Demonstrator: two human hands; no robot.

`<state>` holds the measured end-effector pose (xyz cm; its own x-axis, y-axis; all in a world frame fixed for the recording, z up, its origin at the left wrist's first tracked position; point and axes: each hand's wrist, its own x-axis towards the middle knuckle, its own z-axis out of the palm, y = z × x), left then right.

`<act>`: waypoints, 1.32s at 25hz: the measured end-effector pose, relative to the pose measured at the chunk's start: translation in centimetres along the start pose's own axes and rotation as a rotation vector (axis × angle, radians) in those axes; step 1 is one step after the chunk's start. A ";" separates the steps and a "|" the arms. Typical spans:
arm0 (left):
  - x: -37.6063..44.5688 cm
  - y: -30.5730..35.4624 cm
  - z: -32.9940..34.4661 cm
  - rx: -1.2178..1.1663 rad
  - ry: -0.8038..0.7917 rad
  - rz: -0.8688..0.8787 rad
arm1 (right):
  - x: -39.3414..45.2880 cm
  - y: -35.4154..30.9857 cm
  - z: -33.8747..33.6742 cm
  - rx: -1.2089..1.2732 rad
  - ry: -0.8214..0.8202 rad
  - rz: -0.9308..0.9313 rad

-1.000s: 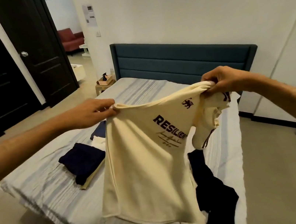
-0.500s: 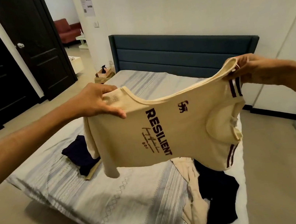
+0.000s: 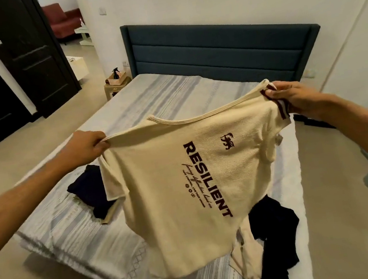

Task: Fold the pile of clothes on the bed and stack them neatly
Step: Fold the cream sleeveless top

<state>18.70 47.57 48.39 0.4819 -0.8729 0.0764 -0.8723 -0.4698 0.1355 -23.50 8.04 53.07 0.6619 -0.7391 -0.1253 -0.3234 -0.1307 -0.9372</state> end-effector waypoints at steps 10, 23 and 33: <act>18.7 -10.4 12.1 -0.176 -0.067 0.258 | 13.2 8.9 8.0 0.100 0.470 0.247; 21.1 -14.2 11.8 -0.342 0.384 0.403 | 2.7 8.9 12.9 -0.182 0.494 0.076; -3.0 -22.2 43.0 0.058 -0.330 0.734 | -13.5 42.9 30.9 -1.326 -0.137 0.390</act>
<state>33.12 54.97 2.67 -0.2575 -0.9511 -0.1708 -0.9640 0.2409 0.1124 -25.41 32.81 4.54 0.4165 -0.8126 -0.4077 -0.8430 -0.5131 0.1613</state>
